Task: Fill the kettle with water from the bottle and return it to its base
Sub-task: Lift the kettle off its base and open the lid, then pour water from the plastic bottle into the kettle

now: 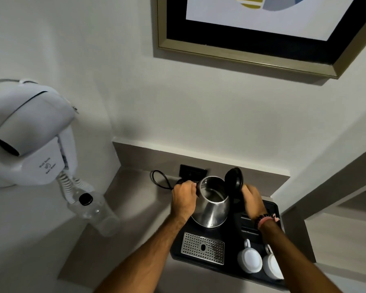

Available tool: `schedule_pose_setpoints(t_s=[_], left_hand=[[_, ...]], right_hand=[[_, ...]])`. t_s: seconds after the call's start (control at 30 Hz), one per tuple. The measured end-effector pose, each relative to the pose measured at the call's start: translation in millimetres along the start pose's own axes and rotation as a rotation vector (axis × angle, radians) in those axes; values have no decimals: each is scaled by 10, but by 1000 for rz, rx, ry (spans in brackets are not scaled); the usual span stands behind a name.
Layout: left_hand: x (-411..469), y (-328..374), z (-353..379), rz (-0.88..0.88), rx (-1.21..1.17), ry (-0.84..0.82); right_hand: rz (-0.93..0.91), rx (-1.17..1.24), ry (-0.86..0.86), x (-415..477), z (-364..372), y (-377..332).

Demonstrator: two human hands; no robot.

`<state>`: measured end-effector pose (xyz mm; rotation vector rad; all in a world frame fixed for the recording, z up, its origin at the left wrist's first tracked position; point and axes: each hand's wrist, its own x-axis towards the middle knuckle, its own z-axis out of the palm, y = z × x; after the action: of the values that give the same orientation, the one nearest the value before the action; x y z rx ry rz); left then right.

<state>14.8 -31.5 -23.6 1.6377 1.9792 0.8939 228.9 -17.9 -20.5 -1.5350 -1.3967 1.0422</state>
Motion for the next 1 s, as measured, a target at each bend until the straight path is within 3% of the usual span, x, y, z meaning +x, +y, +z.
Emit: schedule_pose_setpoints(t_s=[0.37,0.73,1.0], left_hand=[[110,-510,-621,-138,3,143],[100,-1376,-831,-338,35,192],[9,-1544,-773,-373,86,174]], right_hand=[[-82,-11,-185,217,753,-532],[46,33,-383,313,1767,-416],[87,-43,-435,357,1955,-197]])
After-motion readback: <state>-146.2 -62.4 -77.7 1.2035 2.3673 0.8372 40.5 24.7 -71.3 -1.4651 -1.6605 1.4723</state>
